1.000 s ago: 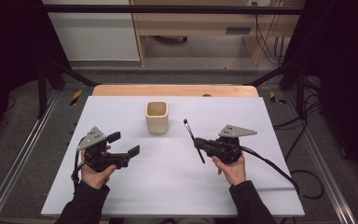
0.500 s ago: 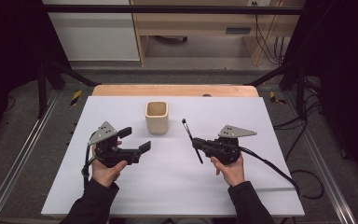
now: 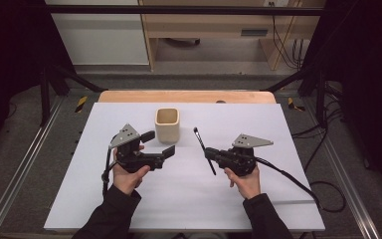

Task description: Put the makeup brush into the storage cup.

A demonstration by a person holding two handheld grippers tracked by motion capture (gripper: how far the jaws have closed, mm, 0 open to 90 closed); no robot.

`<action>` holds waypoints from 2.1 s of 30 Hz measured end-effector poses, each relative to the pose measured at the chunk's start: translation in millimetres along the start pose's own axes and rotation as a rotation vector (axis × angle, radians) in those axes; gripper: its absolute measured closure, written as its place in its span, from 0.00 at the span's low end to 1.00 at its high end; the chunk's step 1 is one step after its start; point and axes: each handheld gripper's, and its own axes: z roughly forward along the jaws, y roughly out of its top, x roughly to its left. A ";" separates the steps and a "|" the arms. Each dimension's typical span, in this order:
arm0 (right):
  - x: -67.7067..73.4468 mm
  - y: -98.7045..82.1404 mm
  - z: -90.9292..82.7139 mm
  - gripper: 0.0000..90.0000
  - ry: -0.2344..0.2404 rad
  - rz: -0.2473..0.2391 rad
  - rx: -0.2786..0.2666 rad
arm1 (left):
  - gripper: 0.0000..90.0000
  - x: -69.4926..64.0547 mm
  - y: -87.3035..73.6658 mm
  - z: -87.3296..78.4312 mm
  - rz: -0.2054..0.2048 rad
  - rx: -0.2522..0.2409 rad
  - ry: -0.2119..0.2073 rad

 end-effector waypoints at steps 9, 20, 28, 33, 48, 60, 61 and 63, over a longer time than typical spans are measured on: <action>0.6 -0.2 -0.4 0.93 0.001 -0.002 -0.007 | 0.09 -3.8 2.2 9.6 -0.008 -0.005 -0.015; 1.1 0.3 -2.0 0.93 0.005 -0.003 -0.014 | 0.11 -11.9 5.9 23.8 -0.013 -0.003 -0.044; 1.9 0.6 -2.9 0.93 0.006 0.000 -0.020 | 0.14 -16.3 4.2 34.7 -0.028 0.002 -0.062; 2.3 0.7 -3.2 0.93 0.006 0.001 -0.024 | 0.16 -18.8 2.8 39.7 -0.040 0.002 -0.075; 3.4 0.4 -3.9 0.93 0.014 -0.001 -0.029 | 0.25 -30.4 1.7 56.7 -0.067 0.002 -0.096; 4.5 -0.3 -2.7 0.93 0.020 0.000 -0.028 | 0.38 -34.1 -0.5 63.5 -0.093 0.004 -0.110; 4.6 -0.4 -2.4 0.93 0.021 0.001 -0.028 | 0.40 -34.2 -0.6 63.9 -0.096 0.004 -0.113; 5.0 -0.5 -2.1 0.93 0.022 -0.001 -0.028 | 0.43 -34.4 -0.9 64.8 -0.105 0.005 -0.119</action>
